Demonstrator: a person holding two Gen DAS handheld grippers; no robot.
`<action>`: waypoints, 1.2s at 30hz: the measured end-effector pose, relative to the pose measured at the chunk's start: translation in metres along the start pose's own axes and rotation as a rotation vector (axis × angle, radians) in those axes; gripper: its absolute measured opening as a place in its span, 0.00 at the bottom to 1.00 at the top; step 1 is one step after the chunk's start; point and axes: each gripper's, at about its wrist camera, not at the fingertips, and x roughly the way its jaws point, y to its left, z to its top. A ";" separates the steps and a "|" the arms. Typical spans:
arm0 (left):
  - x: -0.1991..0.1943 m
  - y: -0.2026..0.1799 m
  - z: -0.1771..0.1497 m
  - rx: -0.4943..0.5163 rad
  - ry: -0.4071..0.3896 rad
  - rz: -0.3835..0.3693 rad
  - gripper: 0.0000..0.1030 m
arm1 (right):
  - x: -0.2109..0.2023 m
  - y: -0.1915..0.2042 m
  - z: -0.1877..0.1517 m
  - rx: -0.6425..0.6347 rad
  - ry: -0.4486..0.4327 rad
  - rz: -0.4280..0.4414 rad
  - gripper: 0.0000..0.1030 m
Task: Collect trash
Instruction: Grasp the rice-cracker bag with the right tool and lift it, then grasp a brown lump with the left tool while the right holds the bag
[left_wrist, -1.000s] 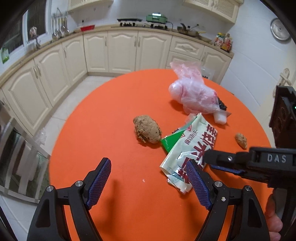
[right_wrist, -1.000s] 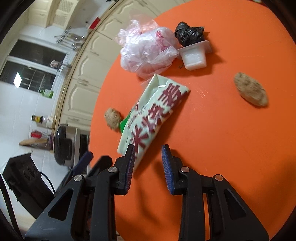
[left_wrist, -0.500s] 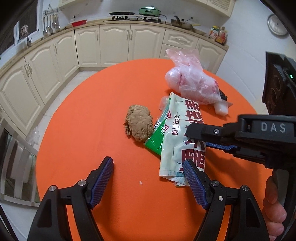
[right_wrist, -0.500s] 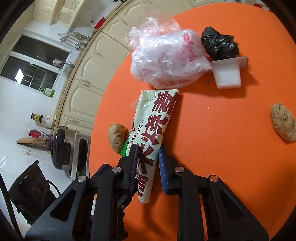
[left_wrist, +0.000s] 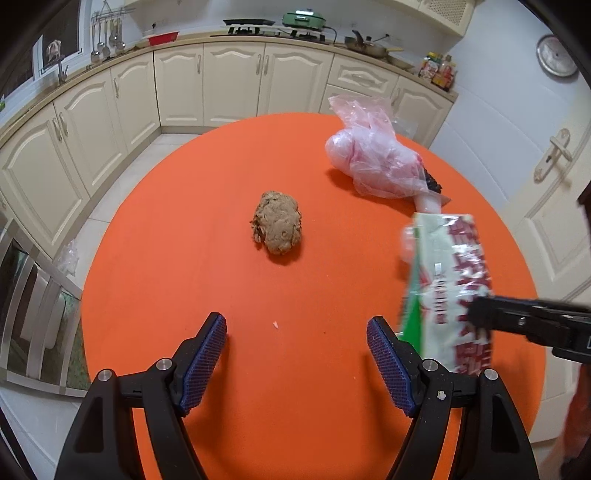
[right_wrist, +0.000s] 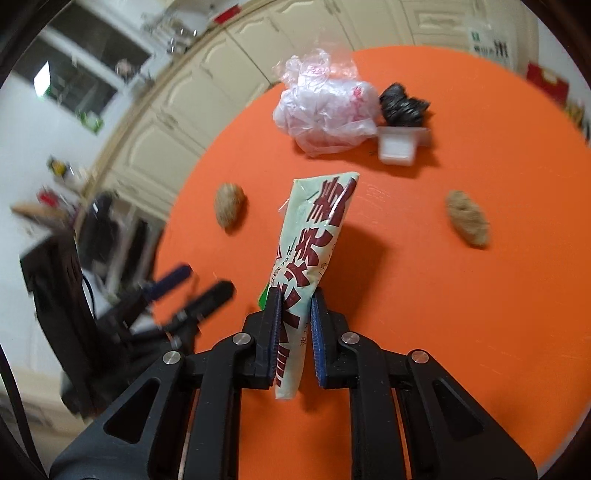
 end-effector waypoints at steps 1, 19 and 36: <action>-0.001 -0.001 -0.001 0.003 0.000 0.005 0.72 | -0.001 0.004 0.000 -0.025 0.007 -0.047 0.15; 0.004 0.004 -0.010 0.007 0.003 -0.008 0.72 | 0.054 0.033 0.012 -0.147 0.015 -0.205 0.50; 0.004 0.010 -0.004 -0.027 0.005 0.029 0.72 | 0.034 0.007 0.002 -0.061 0.025 -0.082 0.14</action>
